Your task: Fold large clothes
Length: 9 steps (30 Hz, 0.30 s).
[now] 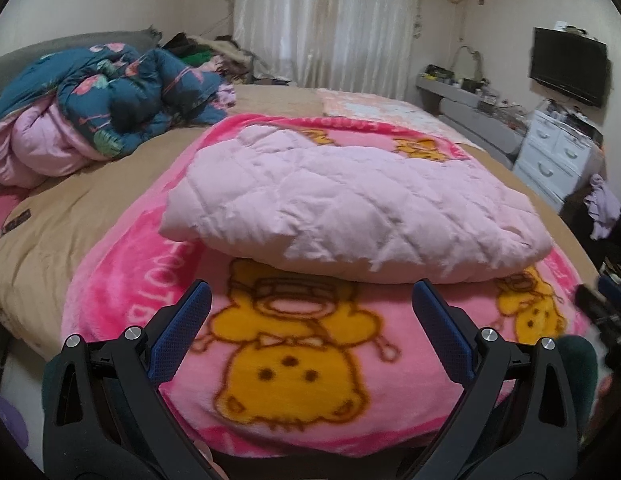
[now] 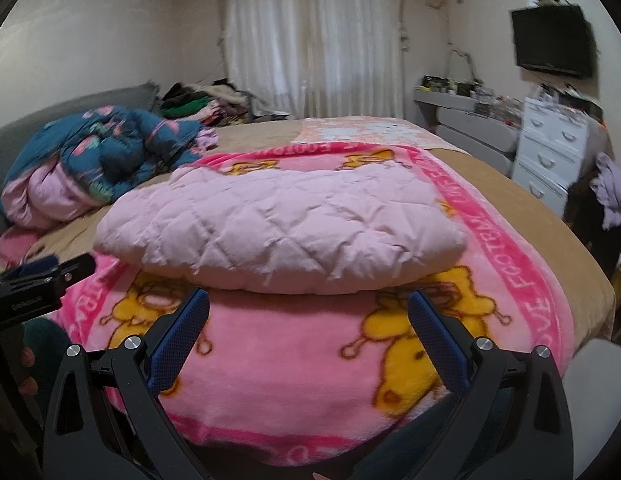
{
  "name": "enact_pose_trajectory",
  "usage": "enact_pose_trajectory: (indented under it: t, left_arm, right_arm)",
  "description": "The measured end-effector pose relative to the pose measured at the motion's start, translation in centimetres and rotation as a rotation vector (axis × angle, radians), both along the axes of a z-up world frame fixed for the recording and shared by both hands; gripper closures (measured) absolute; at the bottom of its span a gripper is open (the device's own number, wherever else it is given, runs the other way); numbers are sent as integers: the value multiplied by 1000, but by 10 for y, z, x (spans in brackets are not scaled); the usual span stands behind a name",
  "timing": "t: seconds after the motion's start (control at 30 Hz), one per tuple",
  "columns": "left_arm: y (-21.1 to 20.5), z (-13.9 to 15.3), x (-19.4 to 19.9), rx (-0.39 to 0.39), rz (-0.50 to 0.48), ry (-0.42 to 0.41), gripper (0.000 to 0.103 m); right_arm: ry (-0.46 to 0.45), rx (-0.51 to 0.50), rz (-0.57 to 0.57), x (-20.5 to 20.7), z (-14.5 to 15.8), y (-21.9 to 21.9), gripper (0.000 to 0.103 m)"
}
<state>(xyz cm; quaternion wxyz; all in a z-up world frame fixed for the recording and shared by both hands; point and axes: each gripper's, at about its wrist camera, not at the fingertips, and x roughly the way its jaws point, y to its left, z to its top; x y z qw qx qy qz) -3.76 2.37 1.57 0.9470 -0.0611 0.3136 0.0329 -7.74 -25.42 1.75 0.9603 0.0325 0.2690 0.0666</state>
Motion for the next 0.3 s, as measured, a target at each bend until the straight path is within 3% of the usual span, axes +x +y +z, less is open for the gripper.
enact_pose_trajectory:
  t: [0.07, 0.17, 0.3]
  left_arm:
    - [20, -3, 11, -36, 24, 27, 9]
    - [87, -9, 36, -116, 137, 78, 9]
    - [213, -14, 71, -34, 436, 93, 9]
  right_arm:
    - [-2, 26, -94, 7, -1, -36, 4]
    - [13, 40, -352, 16, -12, -121, 4]
    - [156, -9, -769, 22, -61, -276, 4]
